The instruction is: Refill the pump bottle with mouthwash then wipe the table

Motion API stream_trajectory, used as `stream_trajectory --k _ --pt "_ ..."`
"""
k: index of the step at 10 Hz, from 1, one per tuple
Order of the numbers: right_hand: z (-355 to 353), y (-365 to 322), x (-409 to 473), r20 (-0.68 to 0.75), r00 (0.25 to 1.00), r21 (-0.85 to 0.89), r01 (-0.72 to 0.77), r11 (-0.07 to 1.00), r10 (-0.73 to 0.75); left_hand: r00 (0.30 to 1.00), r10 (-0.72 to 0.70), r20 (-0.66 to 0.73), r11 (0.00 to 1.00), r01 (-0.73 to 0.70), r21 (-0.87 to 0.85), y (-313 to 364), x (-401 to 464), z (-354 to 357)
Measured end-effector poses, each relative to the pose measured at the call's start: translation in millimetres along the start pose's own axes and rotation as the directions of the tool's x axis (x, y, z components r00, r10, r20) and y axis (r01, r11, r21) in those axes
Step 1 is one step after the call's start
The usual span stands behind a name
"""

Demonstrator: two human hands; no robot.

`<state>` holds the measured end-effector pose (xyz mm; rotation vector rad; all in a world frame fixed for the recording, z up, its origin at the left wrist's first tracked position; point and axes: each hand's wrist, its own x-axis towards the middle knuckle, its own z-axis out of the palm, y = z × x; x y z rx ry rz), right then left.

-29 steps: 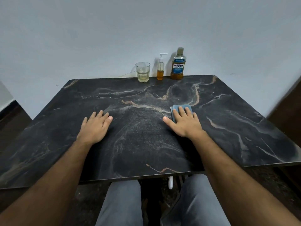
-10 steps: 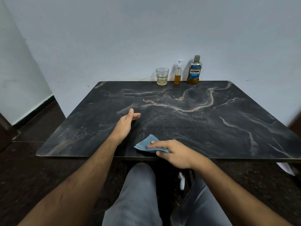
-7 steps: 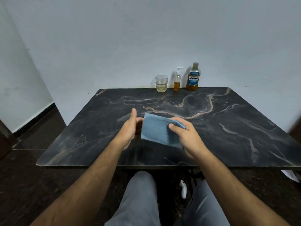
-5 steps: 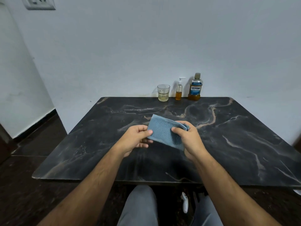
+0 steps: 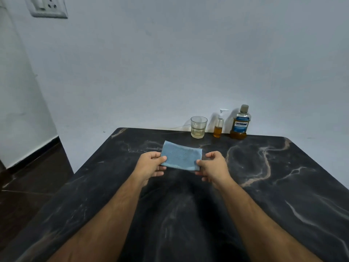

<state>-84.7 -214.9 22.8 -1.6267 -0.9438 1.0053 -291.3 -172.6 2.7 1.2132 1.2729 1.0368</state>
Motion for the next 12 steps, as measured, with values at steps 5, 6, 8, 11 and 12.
stream_trajectory --k 5,6,8,11,12 --pt "72 -18 172 -0.132 0.983 -0.091 0.117 0.989 -0.128 0.971 0.102 -0.216 0.955 -0.034 0.295 1 189 -4" --pt "81 -15 198 -0.130 0.981 -0.093 0.133 0.987 -0.145 0.974 0.100 -0.205 0.930 -0.018 0.368 -1 220 -6" --pt "97 -12 237 -0.099 0.970 -0.237 0.192 0.952 -0.221 0.961 0.145 -0.235 0.851 0.000 0.525 -5 260 -5" --pt "94 -7 248 -0.108 0.973 -0.276 0.169 0.946 -0.205 0.912 0.310 -0.270 0.688 -0.019 0.726 -9 254 5" --pt "82 -8 232 -0.120 0.968 -0.344 0.168 0.924 -0.221 0.898 0.342 -0.277 0.679 -0.032 0.734 -5 231 6"
